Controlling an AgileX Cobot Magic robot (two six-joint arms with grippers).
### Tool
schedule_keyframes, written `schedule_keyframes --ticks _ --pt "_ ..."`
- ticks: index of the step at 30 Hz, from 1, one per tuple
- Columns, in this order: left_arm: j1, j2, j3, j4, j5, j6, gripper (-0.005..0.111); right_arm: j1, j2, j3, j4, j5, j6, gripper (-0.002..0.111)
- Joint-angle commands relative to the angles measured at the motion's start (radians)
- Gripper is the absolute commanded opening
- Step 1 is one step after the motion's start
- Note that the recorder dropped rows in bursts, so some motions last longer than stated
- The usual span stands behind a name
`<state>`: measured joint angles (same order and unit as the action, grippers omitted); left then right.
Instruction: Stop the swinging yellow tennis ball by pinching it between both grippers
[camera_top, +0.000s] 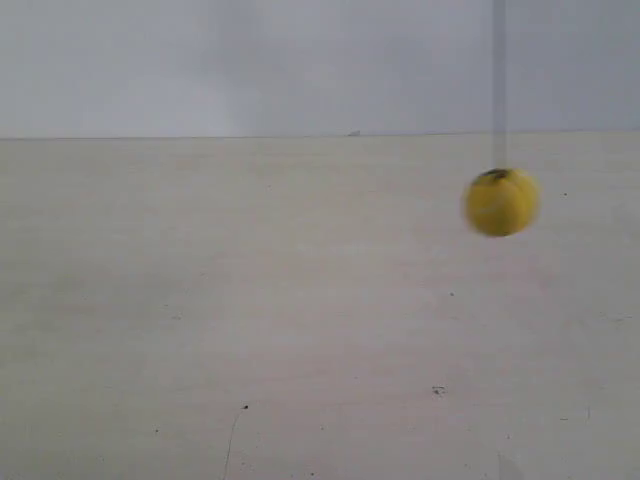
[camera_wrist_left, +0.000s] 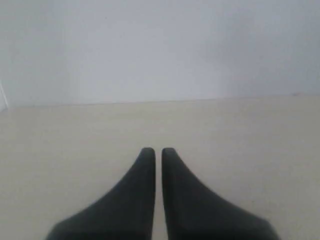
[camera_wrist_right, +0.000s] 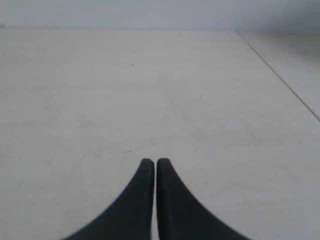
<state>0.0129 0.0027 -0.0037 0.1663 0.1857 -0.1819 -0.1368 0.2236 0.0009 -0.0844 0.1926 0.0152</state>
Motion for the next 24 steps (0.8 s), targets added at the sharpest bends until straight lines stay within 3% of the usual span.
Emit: schedule_keyframes --ticks 1,7,13,20,24 --pt "-0.006 -0.003 0.004 -0.126 -0.037 -0.040 0.005 -0.003 -0.003 -0.001 0.000 -0.100 0.005 0.000" --pt "-0.006 -0.003 0.004 -0.131 -0.155 -0.045 0.005 -0.003 -0.003 -0.001 0.000 -0.186 0.244 0.000" --pt "-0.006 -0.003 0.004 -0.132 -0.441 -0.150 0.005 -0.003 -0.003 -0.001 0.000 -0.424 0.424 0.000" --pt "-0.006 0.023 0.003 0.210 -0.707 -0.268 0.005 -0.003 -0.003 -0.001 -0.076 -0.751 0.509 0.000" --pt "-0.006 0.165 -0.091 0.242 -0.738 -0.293 0.005 -0.003 0.004 -0.064 -0.233 -0.773 0.594 0.000"
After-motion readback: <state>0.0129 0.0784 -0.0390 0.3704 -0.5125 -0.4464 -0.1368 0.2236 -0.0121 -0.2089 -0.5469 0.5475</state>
